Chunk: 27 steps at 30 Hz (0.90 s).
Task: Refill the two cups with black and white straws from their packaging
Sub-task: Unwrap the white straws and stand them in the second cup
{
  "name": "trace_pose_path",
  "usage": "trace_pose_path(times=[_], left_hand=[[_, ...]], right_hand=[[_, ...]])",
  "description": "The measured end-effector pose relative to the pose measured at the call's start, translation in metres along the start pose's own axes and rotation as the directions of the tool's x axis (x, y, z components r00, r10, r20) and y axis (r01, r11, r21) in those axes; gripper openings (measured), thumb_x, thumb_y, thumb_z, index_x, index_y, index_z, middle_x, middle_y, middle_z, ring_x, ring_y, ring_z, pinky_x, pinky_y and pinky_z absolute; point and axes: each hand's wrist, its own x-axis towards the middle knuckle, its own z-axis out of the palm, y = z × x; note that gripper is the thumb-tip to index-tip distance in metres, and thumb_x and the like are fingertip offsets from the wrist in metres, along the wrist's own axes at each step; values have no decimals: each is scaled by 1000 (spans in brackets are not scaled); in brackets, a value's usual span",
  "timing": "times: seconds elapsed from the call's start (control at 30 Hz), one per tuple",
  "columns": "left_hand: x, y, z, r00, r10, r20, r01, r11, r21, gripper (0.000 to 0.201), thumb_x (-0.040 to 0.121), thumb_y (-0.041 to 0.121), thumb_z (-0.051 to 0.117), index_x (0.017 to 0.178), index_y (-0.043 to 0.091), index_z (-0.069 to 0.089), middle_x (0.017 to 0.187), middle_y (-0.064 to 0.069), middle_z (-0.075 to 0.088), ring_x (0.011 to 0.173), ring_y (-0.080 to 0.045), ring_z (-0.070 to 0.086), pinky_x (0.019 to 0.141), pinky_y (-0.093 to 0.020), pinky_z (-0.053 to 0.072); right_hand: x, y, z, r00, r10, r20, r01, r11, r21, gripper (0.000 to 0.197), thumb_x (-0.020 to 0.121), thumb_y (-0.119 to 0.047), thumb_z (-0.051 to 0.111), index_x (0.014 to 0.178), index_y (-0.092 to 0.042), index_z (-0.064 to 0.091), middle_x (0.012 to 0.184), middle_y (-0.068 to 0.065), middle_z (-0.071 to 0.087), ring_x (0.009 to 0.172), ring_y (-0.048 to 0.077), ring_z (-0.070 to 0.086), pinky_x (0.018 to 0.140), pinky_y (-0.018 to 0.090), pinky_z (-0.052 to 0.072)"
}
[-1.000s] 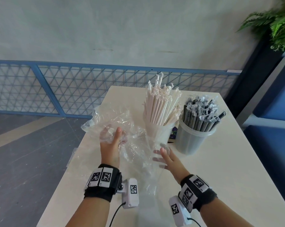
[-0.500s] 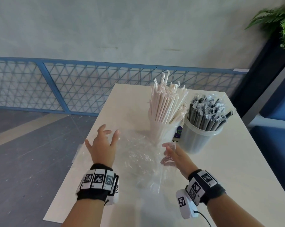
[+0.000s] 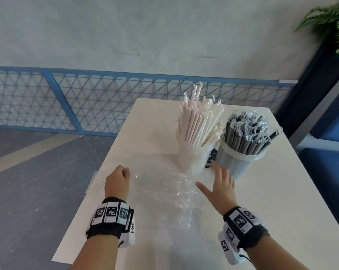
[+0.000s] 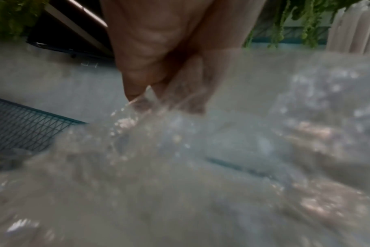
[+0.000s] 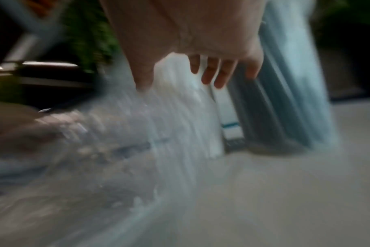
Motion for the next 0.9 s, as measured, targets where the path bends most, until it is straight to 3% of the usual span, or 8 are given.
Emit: trace_pose_path(times=[0.1, 0.17, 0.23, 0.33, 0.4, 0.47, 0.63, 0.9], left_hand=[[-6, 5, 4, 1000, 4, -15, -3, 996, 94, 20, 96, 18, 43, 90, 2, 52, 72, -15, 57, 74, -38, 57, 66, -39, 39], [-13, 8, 9, 998, 44, -38, -32, 960, 277, 24, 89, 17, 56, 109, 2, 53, 98, -21, 62, 93, -40, 57, 84, -46, 40], [-24, 12, 23, 978, 210, -11, -185, 885, 427, 54, 73, 20, 72, 121, 4, 52, 117, -20, 59, 110, -39, 51, 100, -56, 32], [-47, 21, 43, 829, 446, 337, -559, 660, 502, 84, 68, 48, 67, 140, 16, 37, 145, -12, 43, 138, -33, 30, 109, -56, 3], [-55, 21, 56, 757, 349, 552, -639, 573, 513, 86, 83, 65, 40, 146, 26, -4, 155, -9, -8, 141, -31, -12, 108, -54, -18], [-53, 13, 66, 739, 133, 660, -593, 592, 545, 80, 86, 70, 22, 138, 34, -26, 145, -6, -35, 130, -34, -36, 105, -56, -23], [-38, -4, 67, 676, -122, 726, -521, 617, 589, 87, 79, 78, 25, 141, 40, -22, 147, 4, -39, 136, -43, -30, 110, -59, -16], [-28, -15, 56, 633, -160, 758, -457, 712, 532, 112, 67, 82, 46, 138, 39, -29, 131, 4, -51, 138, -30, -32, 110, -61, -8]], right_hand=[[-10, -20, 4, 962, -224, 157, 254, 942, -219, 80, 80, -70, 31, 145, -37, 0, 153, 0, 15, 142, 20, 11, 115, 56, 14], [-16, -23, 21, 892, -202, 404, 342, 886, -314, 80, 77, -74, 17, 137, -44, -27, 155, -3, -21, 140, 26, -22, 111, 59, -1], [-17, -16, 39, 833, -96, 544, 344, 861, -375, 83, 61, -81, -2, 124, -45, -43, 141, 0, -43, 136, 33, -31, 110, 61, -5], [-11, -8, 52, 773, 27, 634, 292, 872, -393, 80, 77, -76, 13, 133, -42, -33, 134, -2, -47, 137, 35, -32, 110, 62, -6], [-8, -7, 54, 758, 36, 651, 299, 869, -395, 80, 86, -66, 30, 139, -40, -25, 134, -4, -47, 136, 34, -33, 110, 63, -6], [-5, -5, 56, 738, 59, 672, 297, 866, -402, 84, 85, -67, 34, 139, -40, -23, 139, -6, -45, 136, 33, -34, 109, 64, -6], [-3, 9, 57, 698, 112, 707, 264, 878, -400, 92, 78, -75, 34, 140, -40, -23, 147, -8, -40, 136, 27, -34, 106, 67, -5], [2, 21, 50, 704, 125, 699, 206, 906, -370, 126, 33, -94, 19, 137, -41, -28, 134, -10, -50, 127, 13, -41, 102, 72, -7]])
